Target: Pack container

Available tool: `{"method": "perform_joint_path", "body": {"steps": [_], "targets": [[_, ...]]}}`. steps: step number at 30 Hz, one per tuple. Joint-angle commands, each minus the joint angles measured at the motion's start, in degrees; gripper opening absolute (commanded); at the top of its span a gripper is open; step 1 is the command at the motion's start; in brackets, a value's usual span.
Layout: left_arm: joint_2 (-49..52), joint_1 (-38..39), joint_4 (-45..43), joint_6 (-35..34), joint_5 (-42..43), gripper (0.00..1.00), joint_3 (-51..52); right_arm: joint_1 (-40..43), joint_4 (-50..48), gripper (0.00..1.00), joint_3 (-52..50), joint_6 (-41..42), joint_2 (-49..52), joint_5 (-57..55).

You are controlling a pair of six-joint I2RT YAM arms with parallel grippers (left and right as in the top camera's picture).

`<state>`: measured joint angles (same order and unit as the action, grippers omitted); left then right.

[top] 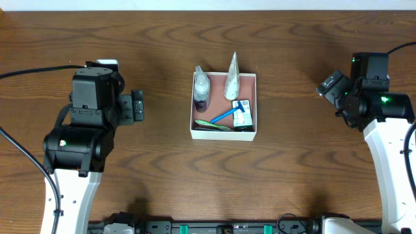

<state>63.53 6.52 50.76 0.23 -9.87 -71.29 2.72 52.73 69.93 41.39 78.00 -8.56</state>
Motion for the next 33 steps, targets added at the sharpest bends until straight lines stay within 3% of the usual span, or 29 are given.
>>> {"method": "perform_joint_path", "body": {"steps": [1, 15, 25, 33], "targets": [[-0.17, -0.24, 1.6, 4.48, -1.53, 0.98, -1.05, 0.28, 0.04, 0.99, 0.44, -0.76, 0.15, -0.22], [-0.74, -0.2, 1.97, 4.63, -1.05, 0.98, 1.81, 0.28, 0.04, 0.99, 0.44, -0.76, 0.15, -0.22], [-21.51, -1.03, -19.34, 4.59, 3.96, 0.98, 29.35, 0.28, 0.04, 0.99, 0.44, -0.76, 0.15, -0.22], [-35.19, -2.75, -22.45, 4.02, 4.96, 0.98, 41.18, 0.28, 0.04, 0.99, 0.44, -0.76, 0.15, -0.22]]}}
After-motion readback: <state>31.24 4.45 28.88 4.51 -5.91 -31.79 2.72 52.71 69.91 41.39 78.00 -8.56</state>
